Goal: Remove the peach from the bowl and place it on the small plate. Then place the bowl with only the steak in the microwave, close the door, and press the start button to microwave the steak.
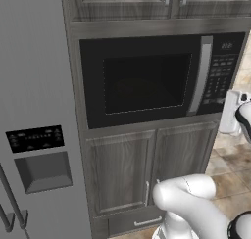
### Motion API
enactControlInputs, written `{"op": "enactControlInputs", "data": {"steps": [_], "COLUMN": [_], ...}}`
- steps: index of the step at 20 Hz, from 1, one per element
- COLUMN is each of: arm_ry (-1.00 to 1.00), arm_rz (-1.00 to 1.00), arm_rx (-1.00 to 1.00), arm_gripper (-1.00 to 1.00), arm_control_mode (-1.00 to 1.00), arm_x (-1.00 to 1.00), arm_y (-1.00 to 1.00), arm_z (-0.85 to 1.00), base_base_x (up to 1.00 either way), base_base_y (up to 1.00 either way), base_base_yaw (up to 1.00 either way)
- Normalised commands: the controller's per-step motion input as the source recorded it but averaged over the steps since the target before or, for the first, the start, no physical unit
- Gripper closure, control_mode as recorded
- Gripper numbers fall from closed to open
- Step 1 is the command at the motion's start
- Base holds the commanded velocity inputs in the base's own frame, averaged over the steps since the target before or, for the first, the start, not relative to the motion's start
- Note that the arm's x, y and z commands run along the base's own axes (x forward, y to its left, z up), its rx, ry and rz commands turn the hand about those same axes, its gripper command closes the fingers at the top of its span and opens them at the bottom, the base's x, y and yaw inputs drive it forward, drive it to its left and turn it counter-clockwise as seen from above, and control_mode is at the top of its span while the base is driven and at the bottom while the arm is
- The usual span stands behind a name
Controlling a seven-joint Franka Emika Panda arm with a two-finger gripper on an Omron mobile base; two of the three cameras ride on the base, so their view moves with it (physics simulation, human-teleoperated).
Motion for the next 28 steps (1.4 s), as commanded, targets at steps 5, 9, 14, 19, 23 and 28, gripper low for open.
{"op": "enactControlInputs", "data": {"steps": [5,9,14,19,23,28], "arm_ry": [0.0,0.0,0.0,0.0,0.0,0.0], "arm_rz": [0.01,0.01,0.01,0.01,0.01,0.0], "arm_rx": [0.0,0.0,0.0,0.0,0.0,0.0], "arm_gripper": [-1.0,-1.0,-1.0,-1.0,-1.0,-1.0], "arm_control_mode": [-1.0,-1.0,-1.0,-1.0,-1.0,-1.0], "arm_x": [0.17,0.17,0.21,0.22,0.23,0.24], "arm_y": [0.0,0.0,0.0,0.0,0.0,-0.01], "arm_z": [-0.15,-0.23,-0.13,-0.02,-0.09,-0.16], "base_base_x": [0.0,0.0,0.0,0.0,0.0,0.0], "base_base_y": [0.0,0.0,0.0,0.0,0.0,0.0], "base_base_yaw": [0.0,0.0,0.0,0.0,0.0,0.0]}}
